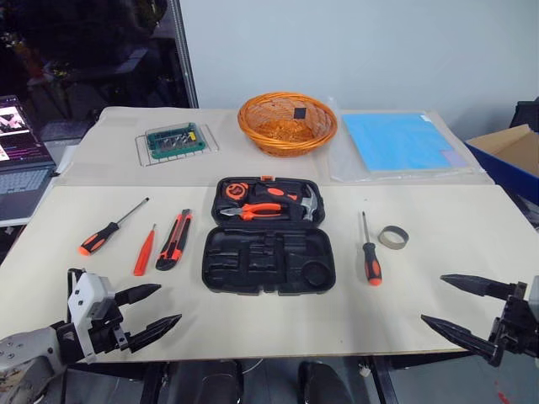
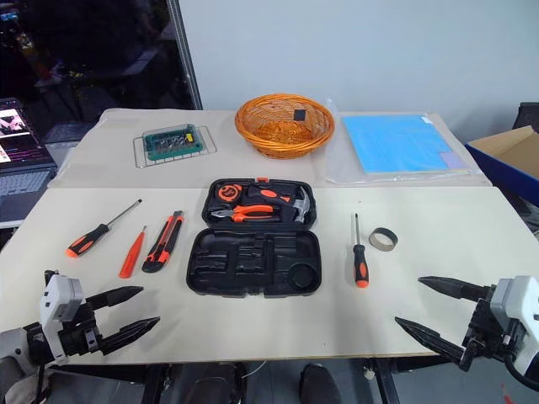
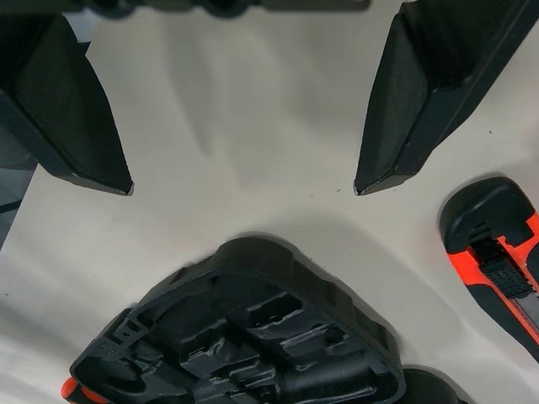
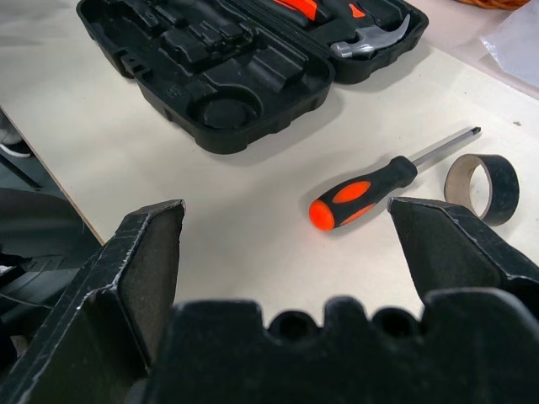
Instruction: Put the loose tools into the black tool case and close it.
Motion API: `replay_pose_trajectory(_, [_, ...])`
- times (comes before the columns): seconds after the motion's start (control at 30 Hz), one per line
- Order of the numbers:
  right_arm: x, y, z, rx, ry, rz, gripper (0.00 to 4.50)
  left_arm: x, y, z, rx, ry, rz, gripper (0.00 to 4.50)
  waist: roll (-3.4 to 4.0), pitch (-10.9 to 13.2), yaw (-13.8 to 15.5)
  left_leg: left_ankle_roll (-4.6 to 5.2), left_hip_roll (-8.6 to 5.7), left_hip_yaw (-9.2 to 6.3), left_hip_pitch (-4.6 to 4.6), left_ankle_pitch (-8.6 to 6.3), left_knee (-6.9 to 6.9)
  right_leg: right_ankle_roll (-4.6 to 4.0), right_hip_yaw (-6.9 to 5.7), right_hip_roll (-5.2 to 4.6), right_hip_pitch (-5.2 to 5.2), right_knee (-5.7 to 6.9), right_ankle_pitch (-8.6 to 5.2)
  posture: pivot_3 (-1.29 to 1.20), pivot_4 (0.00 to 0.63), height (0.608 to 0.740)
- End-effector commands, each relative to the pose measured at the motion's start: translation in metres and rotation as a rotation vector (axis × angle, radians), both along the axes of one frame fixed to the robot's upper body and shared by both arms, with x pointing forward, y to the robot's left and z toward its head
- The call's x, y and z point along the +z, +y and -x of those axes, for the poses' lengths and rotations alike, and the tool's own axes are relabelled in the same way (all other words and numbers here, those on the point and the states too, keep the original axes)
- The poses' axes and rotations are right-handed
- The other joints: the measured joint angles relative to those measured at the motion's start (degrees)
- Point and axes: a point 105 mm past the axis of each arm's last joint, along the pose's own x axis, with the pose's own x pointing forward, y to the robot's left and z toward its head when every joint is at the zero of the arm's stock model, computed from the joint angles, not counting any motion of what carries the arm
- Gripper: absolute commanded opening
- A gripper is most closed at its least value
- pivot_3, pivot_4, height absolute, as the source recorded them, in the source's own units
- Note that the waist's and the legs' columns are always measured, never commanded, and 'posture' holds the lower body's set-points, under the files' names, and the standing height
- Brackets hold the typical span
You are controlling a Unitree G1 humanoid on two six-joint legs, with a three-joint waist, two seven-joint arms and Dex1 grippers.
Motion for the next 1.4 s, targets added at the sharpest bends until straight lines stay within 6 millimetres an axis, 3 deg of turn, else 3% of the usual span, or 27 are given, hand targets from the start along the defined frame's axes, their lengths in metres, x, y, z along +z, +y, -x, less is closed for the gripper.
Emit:
replay_pose_trajectory(0.03, [0.012, 0.013, -0.011, 0.030, -0.083, -0.036, 4.46, 0.013, 0.003, -0.018, 0.082, -0.072, 0.004, 4.50, 0.00, 0.0, 0.0, 0.00, 0.00, 0.00, 0.00, 0.00, 0.00, 0.00, 0.00, 0.00, 0.00, 0.00, 0.00, 0.00, 0.150, 0.740])
replay_pose_trajectory(0.13, [0.036, 0.047, -0.030, 0.124, -0.196, -0.154, 4.46, 0.027, 0.031, -0.055, 0.387, -0.118, 0.041, 4.50, -0.02, 0.0, -0.1, 0.00, 0.09, 0.03, 0.27, 0.00, 0.02, 0.00, 0.00, 0.02, 0.07, 0.04, 0.00, 0.00, 0.150, 0.740])
replay_pose_trajectory(0.27, [0.055, 0.085, -0.036, 0.290, -0.255, -0.178, 4.46, 0.030, 0.059, -0.079, 0.631, -0.017, -0.046, 4.50, -0.06, 0.0, -0.2, 0.01, 0.11, 0.13, 0.40, 0.01, 0.03, 0.01, -0.01, 0.08, 0.20, 0.14, 0.01, 0.00, 0.150, 0.740])
replay_pose_trajectory(0.5, [0.065, 0.130, -0.041, 0.510, -0.212, -0.149, 4.46, 0.025, 0.072, -0.109, 0.711, 0.110, -0.218, 4.50, -0.35, 0.1, 0.4, 0.01, 0.09, 0.62, 0.39, -0.01, 0.03, -0.14, -0.04, 0.29, 0.15, 0.24, 0.09, 0.00, 0.150, 0.740])
replay_pose_trajectory(0.6, [0.069, 0.135, -0.045, 0.532, -0.235, -0.145, 4.46, 0.021, 0.063, -0.119, 0.690, 0.146, -0.230, 4.50, -0.39, 0.1, 0.7, 0.15, 0.08, 0.73, 0.25, 0.00, 0.02, -0.19, -0.03, 0.31, 0.09, 0.23, 0.09, 0.00, 0.150, 0.740])
replay_pose_trajectory(0.7, [0.068, 0.137, -0.046, 0.533, -0.240, -0.142, 4.46, 0.035, 0.059, -0.128, 0.692, 0.069, -0.194, 4.50, -0.49, 0.1, 0.9, 0.33, 0.09, 0.75, 0.15, -0.04, 0.03, -0.36, -0.01, 0.31, 0.05, 0.19, 0.29, 0.00, 0.150, 0.740])
replay_pose_trajectory(0.77, [0.070, 0.137, -0.045, 0.535, -0.246, -0.159, 4.46, 0.053, 0.070, -0.133, 0.739, 0.014, -0.166, 4.50, -0.54, 0.1, 1.1, 0.31, 0.09, 0.74, 0.14, -0.11, 0.02, -0.28, -0.02, 0.32, 0.04, 0.19, 0.30, 0.00, 0.150, 0.740])
replay_pose_trajectory(0.87, [0.072, 0.138, -0.041, 0.545, -0.254, -0.189, 4.46, 0.061, 0.089, -0.133, 0.720, 0.008, -0.225, 4.50, -0.58, 0.1, 0.9, 0.26, 0.17, 0.75, 0.14, -0.14, 0.02, -0.26, -0.01, 0.48, 0.01, 0.22, 0.32, 0.00, 0.150, 0.740])
replay_pose_trajectory(1.03, [0.073, 0.142, -0.038, 0.567, -0.274, -0.208, 4.46, 0.060, 0.115, -0.143, 0.629, 0.032, -0.364, 4.50, -0.58, 0.1, 0.9, 0.22, 0.23, 0.76, 0.17, -0.17, 0.03, -0.45, -0.01, 0.57, -0.01, 0.26, 0.20, 0.00, 0.150, 0.740])
replay_pose_trajectory(1.2, [0.073, 0.142, -0.037, 0.561, -0.281, -0.207, 4.46, 0.034, 0.134, -0.151, 0.525, 0.150, -0.484, 4.50, -0.59, 0.1, 1.5, 0.22, 0.21, 0.83, 0.16, -0.16, 0.09, -0.63, -0.02, 0.54, 0.03, 0.19, 0.09, 0.00, 0.150, 0.740])
replay_pose_trajectory(1.3, [0.071, 0.142, -0.036, 0.555, -0.282, -0.203, 4.50, 0.022, 0.142, -0.156, 0.504, 0.158, -0.536, 3.73, -0.64, 0.1, 1.4, 0.23, 0.21, 0.85, 0.09, -0.17, 0.11, -0.59, -0.02, 0.54, -0.01, 0.21, 0.12, 0.00, 0.150, 0.740])
replay_pose_trajectory(1.4, [0.072, 0.141, -0.035, 0.547, -0.284, -0.204, 4.50, 0.020, 0.143, -0.159, 0.474, 0.148, -0.527, 2.65, -0.64, 0.1, 1.4, 0.23, 0.23, 0.84, 0.08, -0.17, 0.11, -0.34, -0.04, 0.56, -0.03, 0.28, 0.27, 0.00, 0.150, 0.740])
